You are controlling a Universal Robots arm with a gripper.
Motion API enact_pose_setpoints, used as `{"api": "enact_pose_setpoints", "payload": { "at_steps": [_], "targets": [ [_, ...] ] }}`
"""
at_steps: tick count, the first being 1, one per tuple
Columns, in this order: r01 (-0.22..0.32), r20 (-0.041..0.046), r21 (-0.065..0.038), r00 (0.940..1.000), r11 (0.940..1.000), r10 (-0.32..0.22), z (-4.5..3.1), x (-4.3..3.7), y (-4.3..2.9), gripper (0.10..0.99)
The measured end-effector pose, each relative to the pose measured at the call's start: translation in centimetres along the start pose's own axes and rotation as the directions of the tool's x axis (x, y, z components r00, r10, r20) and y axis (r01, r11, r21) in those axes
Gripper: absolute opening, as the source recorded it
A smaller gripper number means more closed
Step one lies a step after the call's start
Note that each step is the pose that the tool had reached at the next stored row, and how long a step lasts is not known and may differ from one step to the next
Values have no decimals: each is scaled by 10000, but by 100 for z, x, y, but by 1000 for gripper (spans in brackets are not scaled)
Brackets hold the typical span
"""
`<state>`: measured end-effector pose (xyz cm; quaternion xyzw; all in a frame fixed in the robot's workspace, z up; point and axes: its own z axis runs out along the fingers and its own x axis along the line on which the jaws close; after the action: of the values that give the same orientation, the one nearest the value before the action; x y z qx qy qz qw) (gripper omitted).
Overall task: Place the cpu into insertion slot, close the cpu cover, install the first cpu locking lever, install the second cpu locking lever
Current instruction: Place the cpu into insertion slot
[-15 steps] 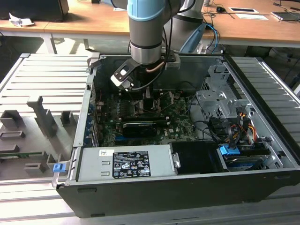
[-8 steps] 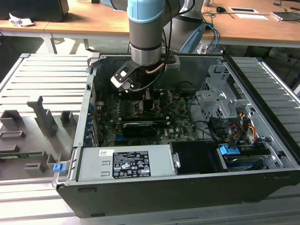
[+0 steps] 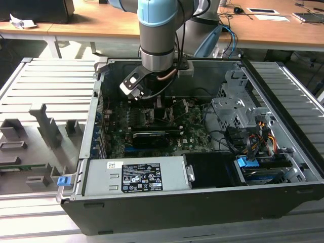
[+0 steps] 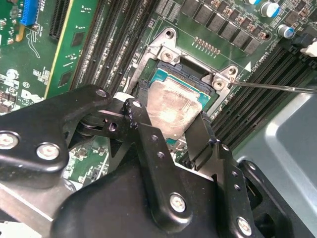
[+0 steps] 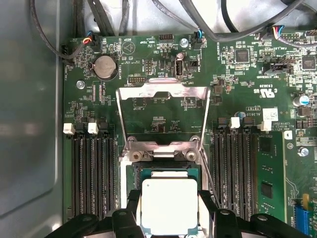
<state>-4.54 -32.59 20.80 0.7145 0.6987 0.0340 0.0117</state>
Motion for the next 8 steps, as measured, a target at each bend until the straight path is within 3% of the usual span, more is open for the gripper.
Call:
{"api": "enact_pose_setpoints", "payload": {
  "at_steps": [8],
  "targets": [
    [14,43,0,10000,10000,-14,61,41,-5,541]
  ]
}}
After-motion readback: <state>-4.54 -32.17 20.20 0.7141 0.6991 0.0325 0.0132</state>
